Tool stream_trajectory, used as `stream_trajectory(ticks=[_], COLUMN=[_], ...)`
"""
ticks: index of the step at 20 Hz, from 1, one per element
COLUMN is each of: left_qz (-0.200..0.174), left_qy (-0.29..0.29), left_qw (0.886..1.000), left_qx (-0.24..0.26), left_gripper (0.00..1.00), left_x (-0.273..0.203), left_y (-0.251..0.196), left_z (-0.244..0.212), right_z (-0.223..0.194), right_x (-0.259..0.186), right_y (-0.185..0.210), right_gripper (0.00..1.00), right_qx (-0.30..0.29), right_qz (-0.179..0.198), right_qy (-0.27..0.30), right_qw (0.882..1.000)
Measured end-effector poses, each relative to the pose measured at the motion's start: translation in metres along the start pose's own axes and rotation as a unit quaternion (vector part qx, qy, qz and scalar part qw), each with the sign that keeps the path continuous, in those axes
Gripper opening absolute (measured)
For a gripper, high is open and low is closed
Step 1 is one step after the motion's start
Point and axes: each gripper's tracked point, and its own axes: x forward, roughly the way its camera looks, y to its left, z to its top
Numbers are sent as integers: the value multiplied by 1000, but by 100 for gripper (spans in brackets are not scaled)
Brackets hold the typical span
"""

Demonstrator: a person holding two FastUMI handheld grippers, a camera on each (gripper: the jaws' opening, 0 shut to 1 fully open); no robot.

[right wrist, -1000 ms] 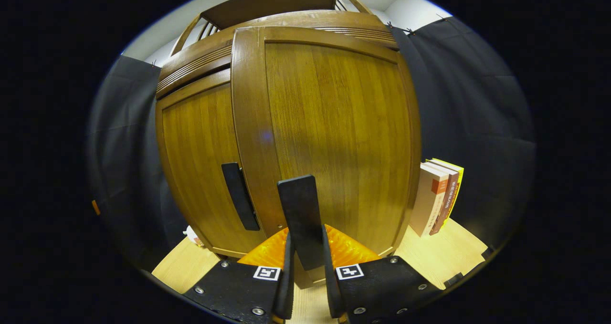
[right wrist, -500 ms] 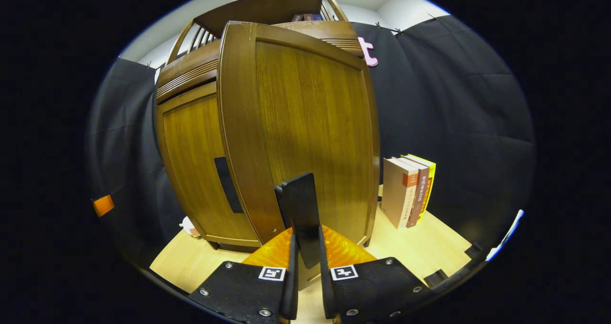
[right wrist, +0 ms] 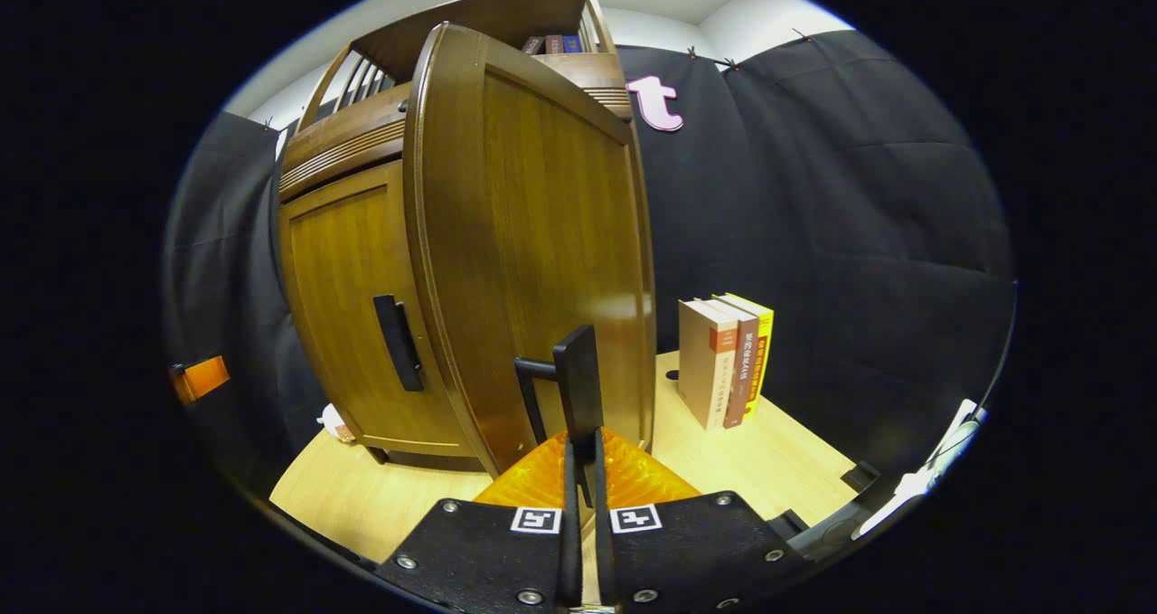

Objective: Open the right door of the double-door shoe cabinet with the right hand, and open the left door with the left hand.

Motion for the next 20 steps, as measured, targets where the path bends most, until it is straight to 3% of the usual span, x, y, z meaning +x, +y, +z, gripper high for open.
stream_trajectory(ticks=[6, 13, 20], left_qz=[-25, -29, -9], left_qy=[5, 3, -7], left_qw=[1000, 1000, 1000], left_qx=[4, 6, -3], left_gripper=[94, 95, 95], left_x=[0, 3, 8], left_y=[-19, -38, -50], left_z=[-4, -4, 2], right_z=[3, 10, 14], right_x=[-9, -6, -3], right_y=[-38, -96, -124], right_gripper=[2, 2, 2], right_qx=[-18, -1, 4], right_qz=[-4, -19, 24], right_qy=[1, -2, 2], right_qw=[1000, 1000, 1000])
